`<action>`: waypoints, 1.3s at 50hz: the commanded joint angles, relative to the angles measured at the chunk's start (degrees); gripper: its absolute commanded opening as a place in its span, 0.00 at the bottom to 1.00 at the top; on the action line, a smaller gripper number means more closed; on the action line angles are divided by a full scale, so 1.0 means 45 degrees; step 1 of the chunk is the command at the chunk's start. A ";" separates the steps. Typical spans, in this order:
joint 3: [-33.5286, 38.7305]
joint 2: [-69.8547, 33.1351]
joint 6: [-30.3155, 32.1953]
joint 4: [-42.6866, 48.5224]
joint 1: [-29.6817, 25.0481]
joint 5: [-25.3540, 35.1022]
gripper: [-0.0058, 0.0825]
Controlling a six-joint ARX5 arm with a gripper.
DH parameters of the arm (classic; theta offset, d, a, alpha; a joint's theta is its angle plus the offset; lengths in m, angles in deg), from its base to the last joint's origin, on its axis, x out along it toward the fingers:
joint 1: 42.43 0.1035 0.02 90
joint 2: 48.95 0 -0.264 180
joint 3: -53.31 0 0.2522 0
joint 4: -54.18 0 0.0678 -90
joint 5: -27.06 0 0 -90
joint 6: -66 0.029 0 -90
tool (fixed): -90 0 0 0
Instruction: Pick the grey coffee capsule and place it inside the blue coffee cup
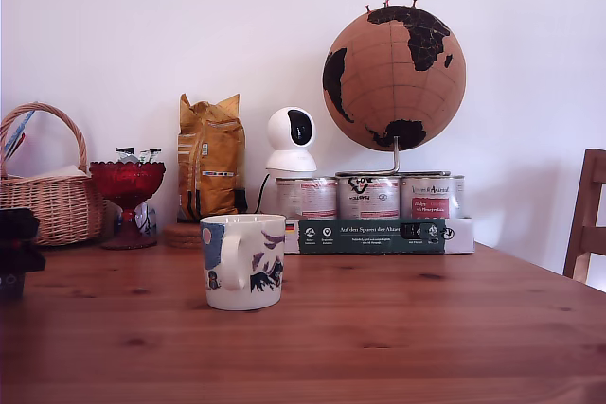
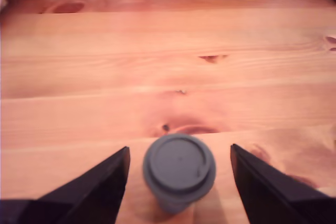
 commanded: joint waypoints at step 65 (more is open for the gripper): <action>-0.3118 0.2001 -0.2385 -0.0612 -0.3910 0.5931 0.24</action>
